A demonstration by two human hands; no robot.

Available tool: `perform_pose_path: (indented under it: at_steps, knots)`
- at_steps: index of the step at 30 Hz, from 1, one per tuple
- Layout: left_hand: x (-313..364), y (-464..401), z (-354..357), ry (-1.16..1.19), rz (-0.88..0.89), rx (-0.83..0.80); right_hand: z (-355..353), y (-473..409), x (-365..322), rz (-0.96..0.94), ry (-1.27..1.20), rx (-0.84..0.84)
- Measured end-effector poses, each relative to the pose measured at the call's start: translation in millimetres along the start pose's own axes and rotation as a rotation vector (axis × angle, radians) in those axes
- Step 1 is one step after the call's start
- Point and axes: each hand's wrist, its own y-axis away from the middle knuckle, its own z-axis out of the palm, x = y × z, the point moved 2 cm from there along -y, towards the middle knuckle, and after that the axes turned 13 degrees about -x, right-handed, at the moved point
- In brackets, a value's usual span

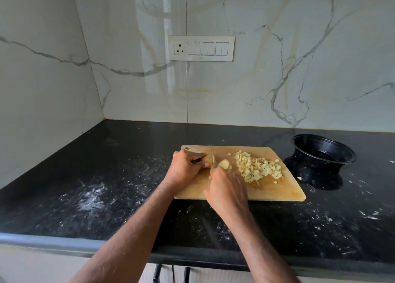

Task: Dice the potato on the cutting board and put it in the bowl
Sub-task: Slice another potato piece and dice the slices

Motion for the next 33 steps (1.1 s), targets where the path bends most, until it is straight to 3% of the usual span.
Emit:
perform_pose_path:
  at_steps: [11,21,33]
  knots:
    - [-4,-2,0,-0.056,-0.017,0.023,14,19,9,0.024,-0.027,-0.001]
    - [-5,-1,-1,0.029,-0.023,0.025,6,22,8,0.005,-0.114,0.188]
    - [-4,-1,2,0.030,-0.035,0.021,4,22,1,0.000,-0.072,0.178]
